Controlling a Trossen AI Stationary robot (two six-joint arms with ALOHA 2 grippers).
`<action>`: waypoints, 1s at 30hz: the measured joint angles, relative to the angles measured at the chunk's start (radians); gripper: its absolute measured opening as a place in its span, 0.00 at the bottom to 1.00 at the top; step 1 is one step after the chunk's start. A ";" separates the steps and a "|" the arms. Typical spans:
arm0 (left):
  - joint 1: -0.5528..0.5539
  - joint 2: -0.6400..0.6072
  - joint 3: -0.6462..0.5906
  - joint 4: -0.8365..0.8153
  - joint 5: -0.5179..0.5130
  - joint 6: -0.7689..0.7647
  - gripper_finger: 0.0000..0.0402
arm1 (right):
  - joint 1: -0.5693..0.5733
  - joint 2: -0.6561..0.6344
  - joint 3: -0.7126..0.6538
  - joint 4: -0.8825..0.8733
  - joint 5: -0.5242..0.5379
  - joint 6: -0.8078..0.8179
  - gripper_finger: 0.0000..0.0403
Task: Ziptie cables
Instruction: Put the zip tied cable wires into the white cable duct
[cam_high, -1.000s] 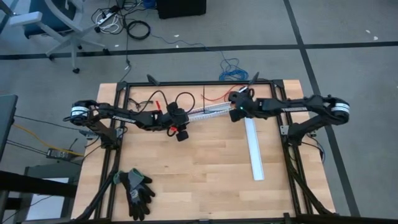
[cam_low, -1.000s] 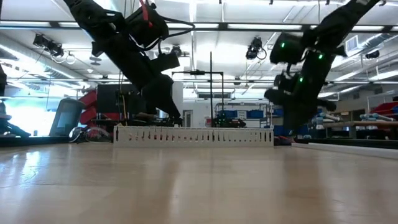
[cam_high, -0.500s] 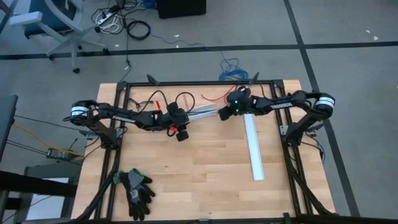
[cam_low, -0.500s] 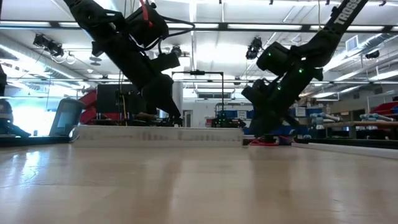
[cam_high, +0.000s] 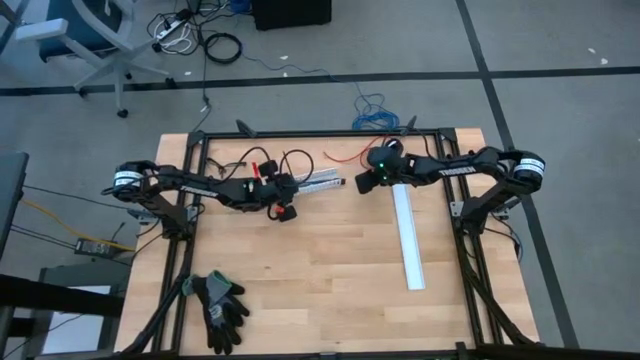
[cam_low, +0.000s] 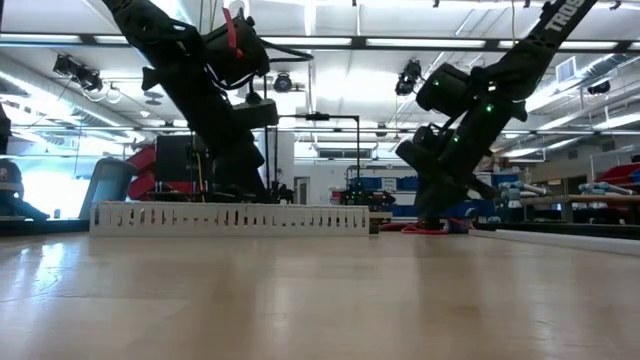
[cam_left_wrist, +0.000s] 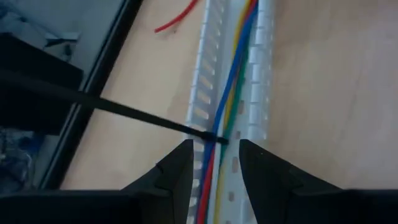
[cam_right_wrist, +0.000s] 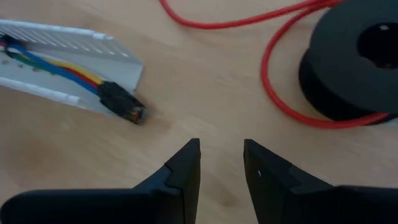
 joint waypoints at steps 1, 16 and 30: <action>0.003 0.000 0.000 0.001 0.018 0.011 0.35 | 0.004 0.000 0.000 0.005 0.000 0.000 0.27; 0.108 0.000 0.000 -0.043 0.365 0.038 0.35 | 0.035 0.000 0.000 0.015 0.000 -0.017 0.27; 0.157 -0.008 0.031 -0.081 0.412 0.058 0.35 | 0.035 0.000 0.000 0.032 0.000 -0.056 0.27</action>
